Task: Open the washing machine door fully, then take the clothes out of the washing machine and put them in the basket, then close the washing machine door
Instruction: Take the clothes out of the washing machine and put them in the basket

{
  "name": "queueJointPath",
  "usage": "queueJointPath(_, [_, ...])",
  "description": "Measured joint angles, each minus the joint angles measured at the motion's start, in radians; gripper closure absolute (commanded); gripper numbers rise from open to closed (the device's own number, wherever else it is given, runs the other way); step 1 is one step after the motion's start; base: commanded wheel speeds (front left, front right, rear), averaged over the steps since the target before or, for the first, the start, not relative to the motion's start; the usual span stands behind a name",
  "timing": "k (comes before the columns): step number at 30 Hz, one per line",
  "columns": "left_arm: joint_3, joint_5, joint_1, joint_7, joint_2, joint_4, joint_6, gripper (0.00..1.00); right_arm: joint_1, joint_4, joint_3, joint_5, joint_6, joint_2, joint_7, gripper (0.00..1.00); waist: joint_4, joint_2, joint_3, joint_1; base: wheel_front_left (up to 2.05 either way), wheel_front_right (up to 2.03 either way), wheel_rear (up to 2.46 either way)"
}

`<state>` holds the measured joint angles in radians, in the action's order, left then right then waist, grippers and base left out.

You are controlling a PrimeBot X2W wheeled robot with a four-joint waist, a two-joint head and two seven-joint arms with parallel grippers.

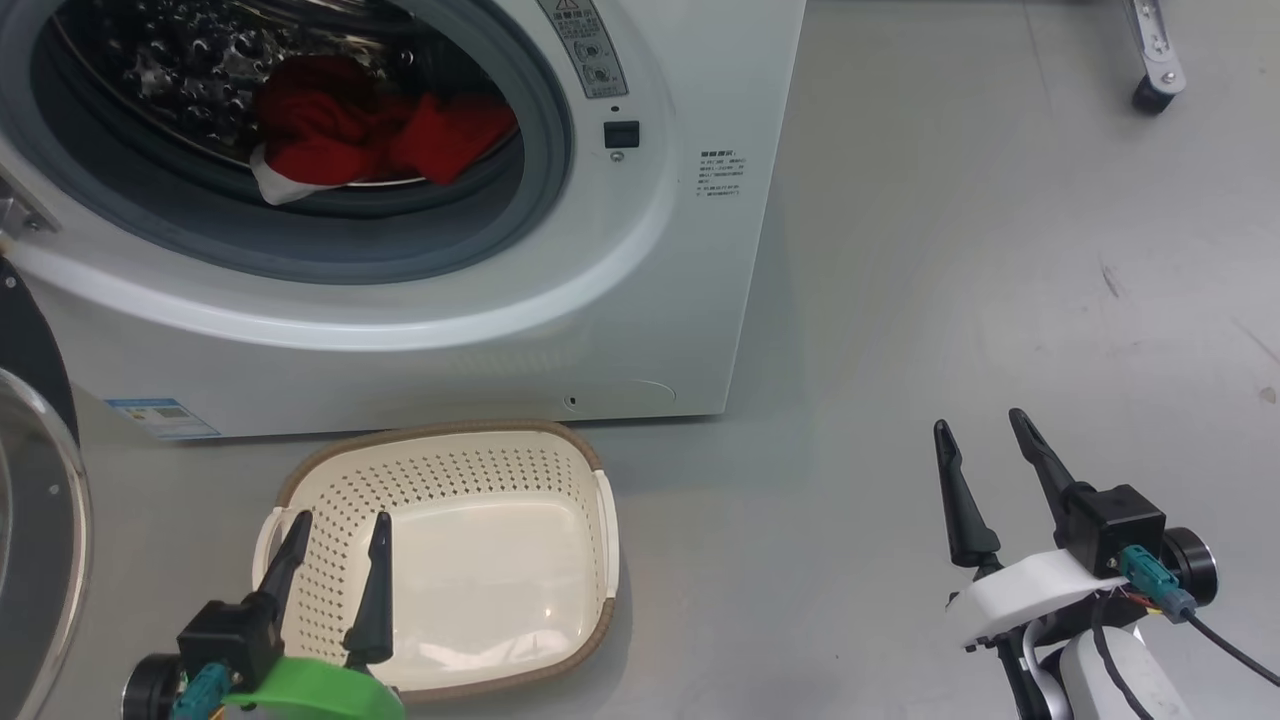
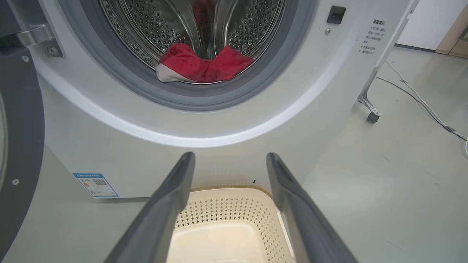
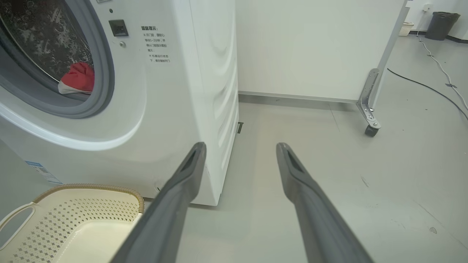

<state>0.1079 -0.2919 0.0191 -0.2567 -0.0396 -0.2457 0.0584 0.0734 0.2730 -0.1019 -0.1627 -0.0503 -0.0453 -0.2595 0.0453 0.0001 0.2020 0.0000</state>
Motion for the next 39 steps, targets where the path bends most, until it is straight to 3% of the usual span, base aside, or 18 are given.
queueJointPath(19, [-0.007,0.033,-0.361,0.000,-0.002,-0.015,0.014,0.00,0.140,-0.018,-0.051,-0.005,-0.001,-0.001,0.000,0.00,-0.045,-0.0001,0.217,0.0000,0.00,0.00,0.00])
queueJointPath(29, [-0.029,0.039,-0.547,0.003,-0.038,-0.106,0.017,0.00,0.172,-0.019,-0.073,-0.022,0.000,-0.001,0.000,0.00,-0.079,0.0000,0.281,0.0000,0.00,0.00,0.00])
queueJointPath(39, [-0.070,0.037,-0.750,0.083,-0.084,-0.199,0.012,0.00,0.213,-0.031,-0.095,-0.039,0.002,-0.002,0.000,0.00,-0.114,0.0000,0.355,0.0001,0.00,0.00,0.00])
